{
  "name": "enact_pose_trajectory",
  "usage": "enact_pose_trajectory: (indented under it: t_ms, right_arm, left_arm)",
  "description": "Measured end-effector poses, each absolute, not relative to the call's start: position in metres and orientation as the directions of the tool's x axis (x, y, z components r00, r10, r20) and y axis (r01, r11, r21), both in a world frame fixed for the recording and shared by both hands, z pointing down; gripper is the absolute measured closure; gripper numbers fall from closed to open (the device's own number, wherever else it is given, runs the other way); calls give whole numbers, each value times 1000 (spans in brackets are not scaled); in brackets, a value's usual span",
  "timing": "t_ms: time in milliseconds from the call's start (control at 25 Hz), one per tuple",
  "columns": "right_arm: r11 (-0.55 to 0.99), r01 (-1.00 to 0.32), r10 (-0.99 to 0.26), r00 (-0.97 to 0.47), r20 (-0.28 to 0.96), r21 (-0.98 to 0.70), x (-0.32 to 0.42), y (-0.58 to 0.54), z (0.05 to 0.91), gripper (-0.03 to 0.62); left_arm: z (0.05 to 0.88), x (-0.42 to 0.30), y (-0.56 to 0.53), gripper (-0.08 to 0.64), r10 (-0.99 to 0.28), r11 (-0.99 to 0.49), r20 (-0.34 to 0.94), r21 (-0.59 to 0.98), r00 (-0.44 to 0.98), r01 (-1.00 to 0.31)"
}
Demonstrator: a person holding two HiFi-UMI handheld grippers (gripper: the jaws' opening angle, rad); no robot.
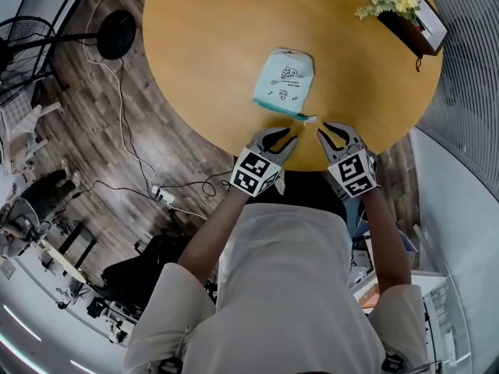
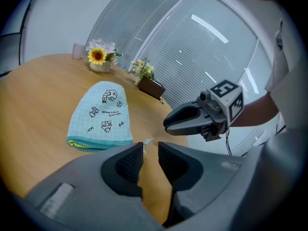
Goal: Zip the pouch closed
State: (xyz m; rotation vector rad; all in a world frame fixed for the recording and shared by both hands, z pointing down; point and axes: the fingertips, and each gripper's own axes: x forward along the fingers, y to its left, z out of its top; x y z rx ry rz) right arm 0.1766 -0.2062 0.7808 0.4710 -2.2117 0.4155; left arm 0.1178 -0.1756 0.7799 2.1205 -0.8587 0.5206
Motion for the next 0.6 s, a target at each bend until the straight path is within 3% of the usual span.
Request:
enact_pose_trajectory:
  t_ms: [600]
  right_arm:
    - [1000, -27, -19, -541, 841, 5, 159, -203, 842, 511]
  left_arm:
    - [838, 145, -181, 464, -398, -428, 695, 437, 599, -791]
